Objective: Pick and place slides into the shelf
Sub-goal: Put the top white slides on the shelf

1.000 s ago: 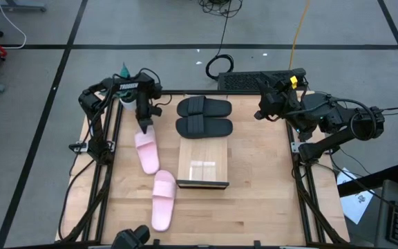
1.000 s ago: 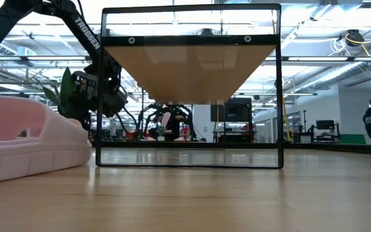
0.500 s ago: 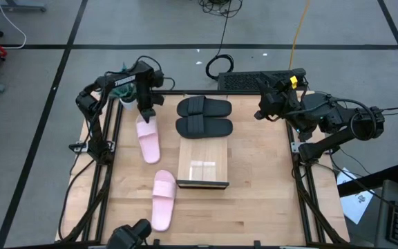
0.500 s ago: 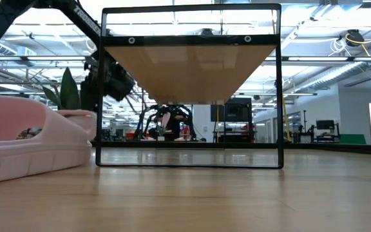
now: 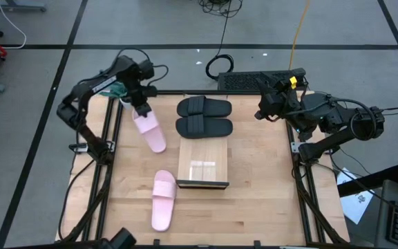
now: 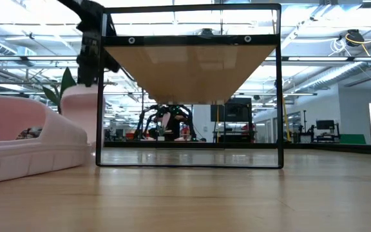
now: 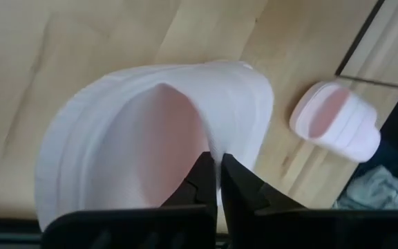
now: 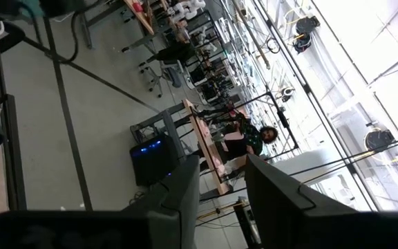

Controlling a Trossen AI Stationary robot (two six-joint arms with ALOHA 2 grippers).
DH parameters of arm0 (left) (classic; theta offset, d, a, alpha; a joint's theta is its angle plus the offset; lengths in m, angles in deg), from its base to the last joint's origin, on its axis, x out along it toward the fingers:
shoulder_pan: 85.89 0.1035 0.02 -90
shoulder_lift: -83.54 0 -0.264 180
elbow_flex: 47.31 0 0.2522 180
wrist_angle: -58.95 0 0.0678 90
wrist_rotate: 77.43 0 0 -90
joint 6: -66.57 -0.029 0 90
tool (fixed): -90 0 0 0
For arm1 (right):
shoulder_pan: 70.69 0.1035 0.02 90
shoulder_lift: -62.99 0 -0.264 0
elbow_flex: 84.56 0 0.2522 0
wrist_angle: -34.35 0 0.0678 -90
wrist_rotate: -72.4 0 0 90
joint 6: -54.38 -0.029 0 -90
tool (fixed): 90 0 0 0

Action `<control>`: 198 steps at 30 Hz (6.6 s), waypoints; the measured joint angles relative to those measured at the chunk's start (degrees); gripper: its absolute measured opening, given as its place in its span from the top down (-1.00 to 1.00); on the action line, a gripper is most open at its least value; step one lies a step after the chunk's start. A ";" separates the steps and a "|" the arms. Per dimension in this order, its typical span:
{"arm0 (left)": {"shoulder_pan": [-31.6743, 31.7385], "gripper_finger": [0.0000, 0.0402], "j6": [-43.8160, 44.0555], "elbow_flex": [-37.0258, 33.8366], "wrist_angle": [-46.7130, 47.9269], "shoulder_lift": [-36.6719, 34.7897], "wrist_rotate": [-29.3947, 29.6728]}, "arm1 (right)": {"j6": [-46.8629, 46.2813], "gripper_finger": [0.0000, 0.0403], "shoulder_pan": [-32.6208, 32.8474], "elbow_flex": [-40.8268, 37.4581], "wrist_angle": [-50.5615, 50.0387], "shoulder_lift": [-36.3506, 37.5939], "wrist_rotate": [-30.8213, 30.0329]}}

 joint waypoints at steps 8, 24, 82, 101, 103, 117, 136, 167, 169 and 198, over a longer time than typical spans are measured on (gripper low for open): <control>0.00 1.00 7.05 0.00 -0.07 -6.21 -1.34 | 0.01 0.46 0.01 0.00 0.00 0.00 0.02; -1.28 1.00 21.81 0.00 -0.04 -13.87 -5.14 | -0.01 0.46 0.01 0.00 0.00 0.00 0.02; -27.50 1.00 72.42 19.05 -17.70 -27.22 -8.66 | -0.43 0.46 0.00 0.02 -0.42 3.45 0.13; -48.69 1.00 89.24 17.81 -38.97 -18.15 14.62 | 1.06 0.46 -3.05 0.02 3.84 9.88 0.08; -51.71 1.00 91.95 16.77 -41.64 -18.19 18.87 | 1.06 0.46 -3.05 0.02 3.69 10.22 0.13; -66.03 1.00 104.67 -2.15 -66.16 -18.19 35.95 | 1.06 0.46 -3.05 0.02 2.95 10.86 0.09; -64.67 1.00 106.81 -21.05 -85.38 -18.14 29.97 | 1.04 0.46 -3.05 0.02 2.95 11.04 -0.33; -63.20 1.00 105.91 -21.64 -74.78 -18.28 23.35 | -2.12 0.46 -3.03 0.02 -0.55 11.02 -0.24; -62.52 1.00 104.98 -21.64 -74.27 -18.28 22.32 | -2.15 0.46 -3.03 0.02 -0.54 11.03 -0.25; -59.14 1.00 108.37 -21.64 -72.34 -18.24 13.32 | -1.98 0.46 -3.03 0.02 -0.48 11.02 -0.23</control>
